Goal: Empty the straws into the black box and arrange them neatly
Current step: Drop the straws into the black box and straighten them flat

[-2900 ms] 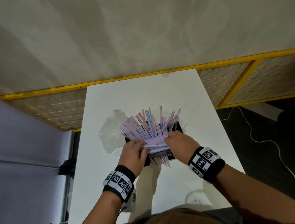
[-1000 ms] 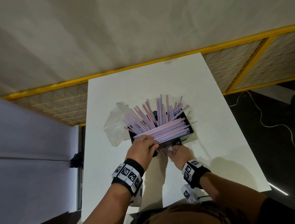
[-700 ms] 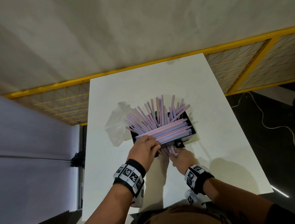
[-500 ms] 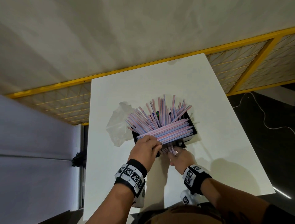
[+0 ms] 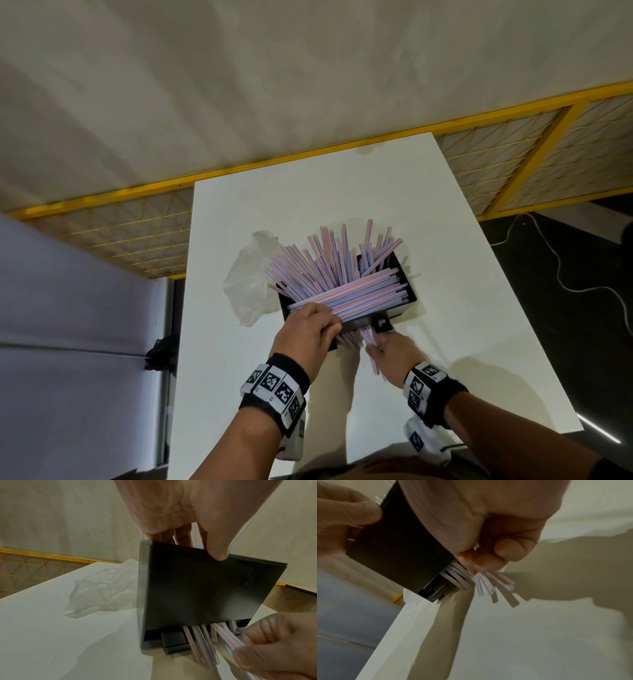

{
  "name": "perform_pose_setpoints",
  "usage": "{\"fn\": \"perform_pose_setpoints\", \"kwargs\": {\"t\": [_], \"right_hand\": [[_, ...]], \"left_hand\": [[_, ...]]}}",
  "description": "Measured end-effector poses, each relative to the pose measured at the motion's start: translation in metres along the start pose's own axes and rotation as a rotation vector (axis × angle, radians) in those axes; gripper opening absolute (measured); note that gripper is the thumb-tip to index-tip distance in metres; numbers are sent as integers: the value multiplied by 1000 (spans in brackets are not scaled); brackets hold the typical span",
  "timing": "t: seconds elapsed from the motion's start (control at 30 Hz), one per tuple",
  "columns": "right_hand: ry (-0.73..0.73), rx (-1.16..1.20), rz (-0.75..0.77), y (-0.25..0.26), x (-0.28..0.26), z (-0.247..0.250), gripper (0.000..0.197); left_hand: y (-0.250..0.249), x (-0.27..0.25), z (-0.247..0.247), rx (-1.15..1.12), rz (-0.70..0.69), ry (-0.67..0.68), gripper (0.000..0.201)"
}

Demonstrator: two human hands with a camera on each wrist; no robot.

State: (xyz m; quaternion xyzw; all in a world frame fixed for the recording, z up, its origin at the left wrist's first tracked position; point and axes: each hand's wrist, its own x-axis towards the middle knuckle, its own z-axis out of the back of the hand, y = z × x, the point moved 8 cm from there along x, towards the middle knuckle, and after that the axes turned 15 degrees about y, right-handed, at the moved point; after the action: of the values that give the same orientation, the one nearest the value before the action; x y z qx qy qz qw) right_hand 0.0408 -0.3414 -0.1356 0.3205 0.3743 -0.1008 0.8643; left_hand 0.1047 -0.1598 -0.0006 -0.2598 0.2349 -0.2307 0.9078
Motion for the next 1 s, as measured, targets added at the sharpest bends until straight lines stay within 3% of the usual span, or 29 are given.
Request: {"fn": "perform_pose_setpoints", "kwargs": {"t": [0.23, 0.57, 0.77, 1.0], "right_hand": [[49, -183, 29, -15, -7, 6, 27], [143, -235, -89, -39, -18, 7, 21], [168, -385, -43, -61, -60, 14, 35], [176, -534, -1, -67, -131, 54, 26]], "left_hand": [[-2, -1, 1, -32, -14, -6, 14], [-3, -1, 1, -14, -13, 0, 17], [-5, -3, 2, -11, -19, -18, 16], [-3, -6, 2, -46, -14, -18, 16]]}}
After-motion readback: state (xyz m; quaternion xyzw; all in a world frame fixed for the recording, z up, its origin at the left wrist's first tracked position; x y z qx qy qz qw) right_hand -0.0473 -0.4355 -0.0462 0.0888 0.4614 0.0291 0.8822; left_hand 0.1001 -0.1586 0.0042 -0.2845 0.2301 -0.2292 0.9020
